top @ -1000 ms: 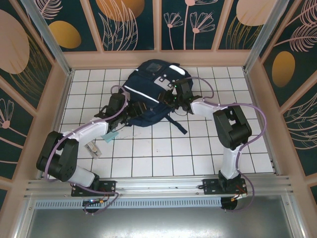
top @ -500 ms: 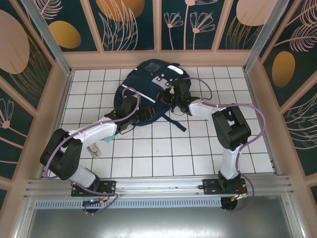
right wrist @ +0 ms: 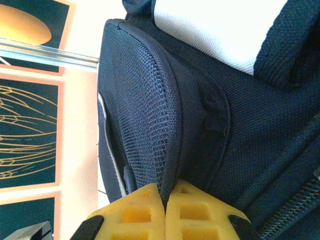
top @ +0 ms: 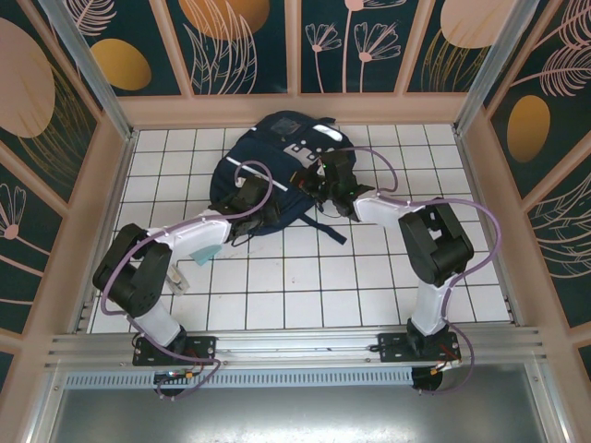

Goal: Pack the student bag

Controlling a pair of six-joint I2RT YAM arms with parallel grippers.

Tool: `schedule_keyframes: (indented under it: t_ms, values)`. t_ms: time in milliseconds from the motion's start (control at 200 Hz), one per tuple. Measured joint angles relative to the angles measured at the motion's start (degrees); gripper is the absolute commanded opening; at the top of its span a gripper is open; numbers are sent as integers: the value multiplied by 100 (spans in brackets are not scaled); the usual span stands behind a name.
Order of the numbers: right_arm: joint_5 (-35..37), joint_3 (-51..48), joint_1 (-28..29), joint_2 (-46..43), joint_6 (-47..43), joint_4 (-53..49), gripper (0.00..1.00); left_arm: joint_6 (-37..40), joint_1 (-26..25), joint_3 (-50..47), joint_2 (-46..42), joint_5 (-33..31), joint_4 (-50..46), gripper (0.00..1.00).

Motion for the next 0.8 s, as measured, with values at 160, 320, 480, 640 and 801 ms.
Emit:
schedule_keyframes:
  t_ms: [160,320,480,640,801]
  values:
    - [-2,-46,-42,-33,-90,-2,0,214,0,122,22,50,-103,0]
    - [-31,-157,-116,-170,-319,-72,0,662,26,319,13,374,-461,0]
    - [-234,-157,-254,-205,-669,-269,0,1364,219,588,-11,782,-973,0]
    - [-361,-11,-326,-205,-1145,-658,0,2031,479,837,-11,857,-1528,0]
    - [-380,225,-326,-205,-1644,-1093,0,2529,660,898,-17,719,-1698,0]
